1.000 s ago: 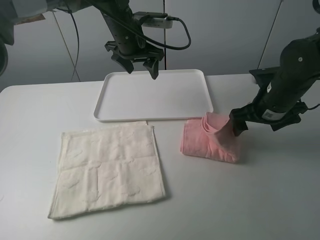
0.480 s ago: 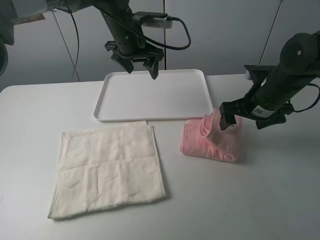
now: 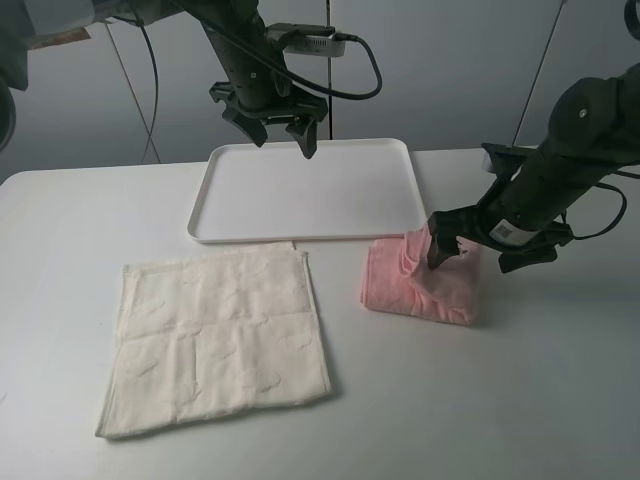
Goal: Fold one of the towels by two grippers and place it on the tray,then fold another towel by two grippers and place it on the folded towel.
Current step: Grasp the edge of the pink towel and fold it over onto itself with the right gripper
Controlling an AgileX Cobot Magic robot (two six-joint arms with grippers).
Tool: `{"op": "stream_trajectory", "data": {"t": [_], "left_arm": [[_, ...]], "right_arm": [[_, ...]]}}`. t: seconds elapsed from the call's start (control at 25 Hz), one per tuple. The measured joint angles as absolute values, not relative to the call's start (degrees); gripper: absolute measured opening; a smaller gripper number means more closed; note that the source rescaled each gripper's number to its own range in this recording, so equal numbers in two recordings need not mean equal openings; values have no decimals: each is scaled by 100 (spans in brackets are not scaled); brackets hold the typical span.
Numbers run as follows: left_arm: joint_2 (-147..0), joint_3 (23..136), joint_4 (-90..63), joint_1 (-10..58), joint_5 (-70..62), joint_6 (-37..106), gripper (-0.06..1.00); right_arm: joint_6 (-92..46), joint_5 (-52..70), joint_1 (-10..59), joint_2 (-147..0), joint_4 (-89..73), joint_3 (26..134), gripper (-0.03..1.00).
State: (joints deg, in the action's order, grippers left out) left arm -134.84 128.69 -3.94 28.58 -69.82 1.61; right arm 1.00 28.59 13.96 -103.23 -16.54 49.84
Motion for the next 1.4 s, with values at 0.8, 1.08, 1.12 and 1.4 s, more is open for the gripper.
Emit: {"op": "stream_trajectory", "data": {"t": [0.8, 1.08, 1.12, 1.4], "left_arm": [[-13484, 12869, -394, 2858, -6982, 161, 98], [-13484, 12869, -394, 2858, -6982, 161, 98], [-13484, 12869, -394, 2858, -6982, 161, 98], [-13484, 12869, -394, 2858, -6982, 161, 98]], "right_arm": [[-1510, 2780, 1412, -10573, -4164, 4984, 100], [-2166, 2854, 1412, -10573, -5089, 4984, 100], [-2176, 2886, 1412, -10573, -5111, 4984, 100], [-2087, 3045, 1412, -10573, -4994, 4984, 100]]}}
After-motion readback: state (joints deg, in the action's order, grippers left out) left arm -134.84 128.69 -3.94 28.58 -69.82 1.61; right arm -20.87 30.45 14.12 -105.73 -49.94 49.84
